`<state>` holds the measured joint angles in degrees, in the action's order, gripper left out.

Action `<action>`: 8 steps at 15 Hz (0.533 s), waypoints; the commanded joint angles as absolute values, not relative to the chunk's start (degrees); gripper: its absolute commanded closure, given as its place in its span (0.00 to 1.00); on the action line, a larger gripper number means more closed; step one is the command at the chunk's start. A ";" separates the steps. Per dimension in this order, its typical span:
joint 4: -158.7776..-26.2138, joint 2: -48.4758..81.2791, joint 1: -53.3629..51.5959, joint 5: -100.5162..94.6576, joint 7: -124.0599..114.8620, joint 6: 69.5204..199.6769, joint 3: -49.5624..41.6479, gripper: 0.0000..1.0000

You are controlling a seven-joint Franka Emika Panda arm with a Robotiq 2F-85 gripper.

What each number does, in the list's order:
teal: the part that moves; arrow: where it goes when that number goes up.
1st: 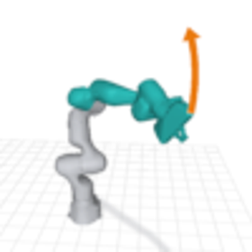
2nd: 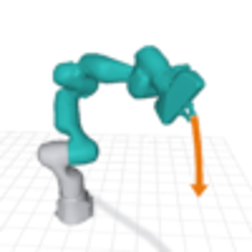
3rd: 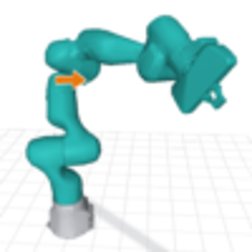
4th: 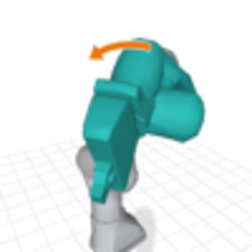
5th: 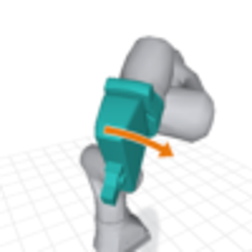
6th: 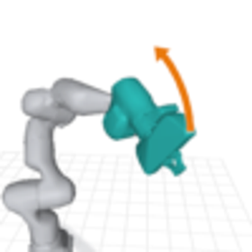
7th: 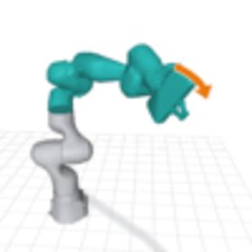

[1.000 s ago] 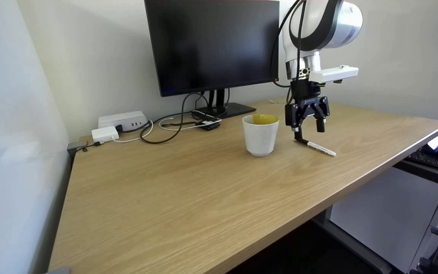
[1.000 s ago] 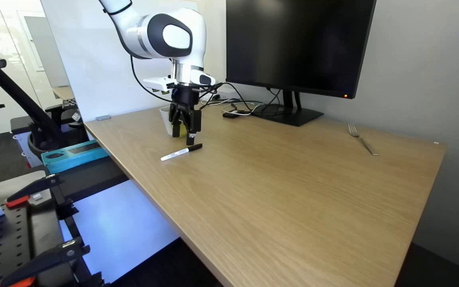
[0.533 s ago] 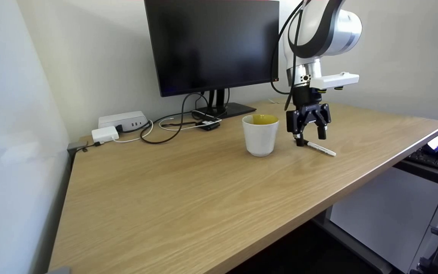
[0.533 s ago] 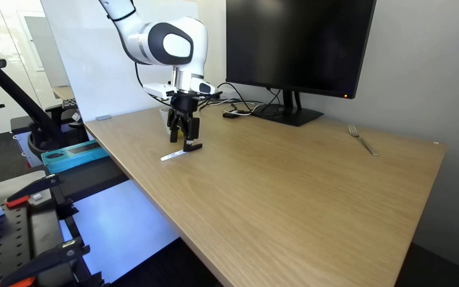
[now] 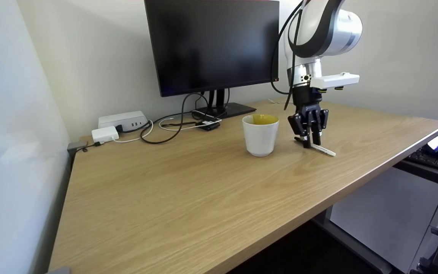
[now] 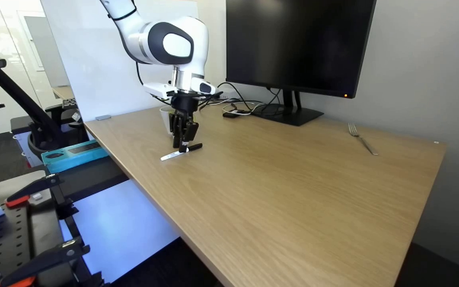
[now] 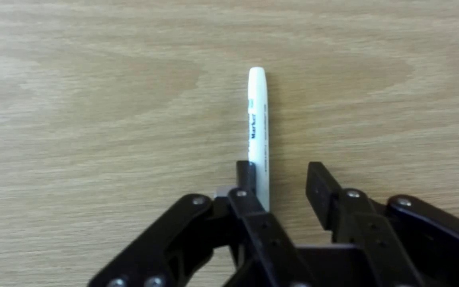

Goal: Move the marker to the right

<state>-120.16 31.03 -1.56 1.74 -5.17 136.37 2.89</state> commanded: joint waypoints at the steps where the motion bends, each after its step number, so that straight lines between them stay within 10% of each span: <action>1: -119.96 30.97 -0.72 3.63 -2.87 136.44 3.19 0.89; 8: -120.56 29.83 0.00 3.83 -2.16 136.74 2.95 0.97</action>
